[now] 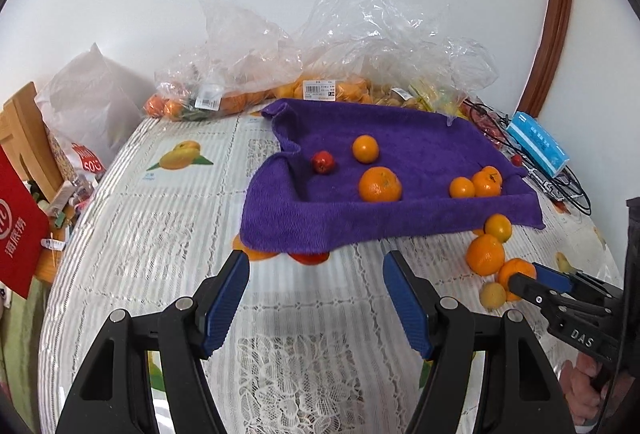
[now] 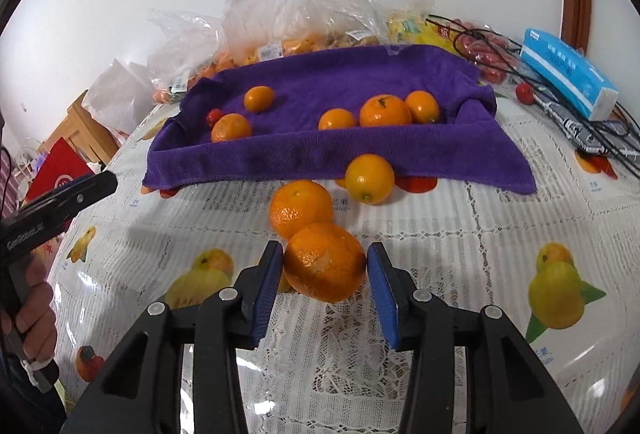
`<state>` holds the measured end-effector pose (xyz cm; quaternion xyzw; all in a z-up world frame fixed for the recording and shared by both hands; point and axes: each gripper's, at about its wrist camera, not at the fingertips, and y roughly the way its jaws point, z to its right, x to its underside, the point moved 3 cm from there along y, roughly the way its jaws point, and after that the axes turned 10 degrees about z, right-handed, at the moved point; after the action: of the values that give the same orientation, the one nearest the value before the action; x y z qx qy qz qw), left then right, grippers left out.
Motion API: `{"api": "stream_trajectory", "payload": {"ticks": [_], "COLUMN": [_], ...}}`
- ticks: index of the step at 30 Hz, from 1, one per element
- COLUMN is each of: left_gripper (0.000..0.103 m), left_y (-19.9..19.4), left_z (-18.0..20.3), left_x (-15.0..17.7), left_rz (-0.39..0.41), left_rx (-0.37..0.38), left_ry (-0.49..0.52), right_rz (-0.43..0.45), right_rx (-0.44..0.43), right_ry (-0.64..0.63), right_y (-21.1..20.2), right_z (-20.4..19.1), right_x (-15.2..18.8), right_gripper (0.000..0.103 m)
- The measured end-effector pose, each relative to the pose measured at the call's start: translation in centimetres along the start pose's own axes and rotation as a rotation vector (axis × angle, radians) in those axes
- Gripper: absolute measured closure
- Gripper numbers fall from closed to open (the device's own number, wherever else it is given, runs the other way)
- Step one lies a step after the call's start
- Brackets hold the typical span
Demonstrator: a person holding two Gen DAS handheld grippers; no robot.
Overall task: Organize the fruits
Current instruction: 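Grasp another large orange with the right gripper while the left gripper returns to the fruits, then grasp a small yellow round fruit with the left gripper while the right gripper holds the orange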
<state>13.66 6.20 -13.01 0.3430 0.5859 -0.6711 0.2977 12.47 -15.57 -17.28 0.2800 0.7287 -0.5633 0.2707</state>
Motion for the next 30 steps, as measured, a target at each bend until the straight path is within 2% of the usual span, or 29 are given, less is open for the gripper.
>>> {"api": "stream_trajectory", "payload": {"ticks": [7, 18, 22, 30], "left_gripper": [0.035, 0.035, 0.035, 0.036], "left_y": [-0.1, 0.5, 1.4, 2.2], "left_z": [0.3, 2.5, 4.2, 9.4], "left_x": [0.5, 1.6, 2.5, 3.8], "left_rz": [-0.007, -0.039, -0.077, -0.128], "left_rx": [0.017, 0.051, 0.081, 0.193], "left_ry": [0.008, 0.028, 0.036, 0.095], "right_rz": [-0.026, 0.04, 0.062, 0.087], "right_rx": [-0.003, -0.019, 0.012, 0.095], "right_ry": [0.013, 0.039, 0.022, 0.016], "right_y": [0.8, -1.7, -2.9, -4.5], "right_z": [0.1, 1.0, 1.8, 5.2], "right_x": [0.3, -0.6, -0.6, 0.3], "right_gripper": [0.059, 0.059, 0.059, 0.059]}}
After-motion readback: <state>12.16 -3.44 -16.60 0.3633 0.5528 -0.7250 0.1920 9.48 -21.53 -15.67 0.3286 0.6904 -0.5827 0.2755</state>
